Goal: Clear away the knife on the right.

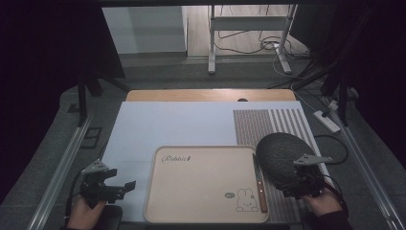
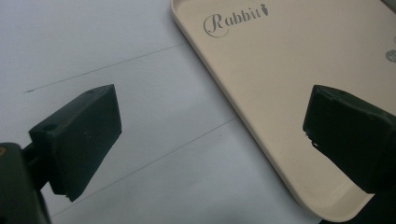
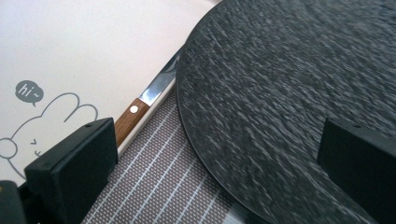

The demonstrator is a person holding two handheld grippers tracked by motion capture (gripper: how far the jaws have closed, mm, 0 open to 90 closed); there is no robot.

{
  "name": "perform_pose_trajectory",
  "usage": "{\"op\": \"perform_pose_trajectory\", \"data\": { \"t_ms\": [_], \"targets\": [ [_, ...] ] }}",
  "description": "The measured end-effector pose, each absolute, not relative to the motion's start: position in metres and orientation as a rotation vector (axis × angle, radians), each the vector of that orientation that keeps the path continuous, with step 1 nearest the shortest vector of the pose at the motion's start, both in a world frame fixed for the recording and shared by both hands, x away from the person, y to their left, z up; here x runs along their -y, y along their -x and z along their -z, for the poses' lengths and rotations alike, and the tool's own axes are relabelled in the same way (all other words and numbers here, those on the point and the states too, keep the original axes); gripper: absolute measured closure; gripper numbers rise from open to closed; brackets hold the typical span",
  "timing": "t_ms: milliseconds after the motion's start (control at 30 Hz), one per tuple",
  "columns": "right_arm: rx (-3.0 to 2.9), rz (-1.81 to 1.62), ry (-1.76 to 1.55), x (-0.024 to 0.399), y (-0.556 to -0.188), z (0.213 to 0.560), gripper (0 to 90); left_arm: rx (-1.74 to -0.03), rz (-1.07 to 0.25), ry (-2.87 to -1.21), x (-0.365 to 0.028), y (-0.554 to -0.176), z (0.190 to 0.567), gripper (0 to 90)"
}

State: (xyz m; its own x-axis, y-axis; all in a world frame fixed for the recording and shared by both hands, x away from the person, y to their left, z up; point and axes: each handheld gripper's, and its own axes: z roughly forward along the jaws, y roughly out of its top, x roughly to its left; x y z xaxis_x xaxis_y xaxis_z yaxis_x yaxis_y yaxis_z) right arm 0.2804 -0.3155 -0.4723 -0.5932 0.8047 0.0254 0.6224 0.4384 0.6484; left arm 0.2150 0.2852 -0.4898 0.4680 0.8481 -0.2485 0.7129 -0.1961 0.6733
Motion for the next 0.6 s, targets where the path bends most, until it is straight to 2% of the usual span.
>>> {"op": "perform_pose_trajectory", "data": {
  "t_ms": [600],
  "targets": [
    [-2.341,-0.869,-1.273,0.331,-0.265,0.466,0.0,-1.302,-0.225,-1.961,-0.285,-0.216,0.490,4.4]
  ]
}}
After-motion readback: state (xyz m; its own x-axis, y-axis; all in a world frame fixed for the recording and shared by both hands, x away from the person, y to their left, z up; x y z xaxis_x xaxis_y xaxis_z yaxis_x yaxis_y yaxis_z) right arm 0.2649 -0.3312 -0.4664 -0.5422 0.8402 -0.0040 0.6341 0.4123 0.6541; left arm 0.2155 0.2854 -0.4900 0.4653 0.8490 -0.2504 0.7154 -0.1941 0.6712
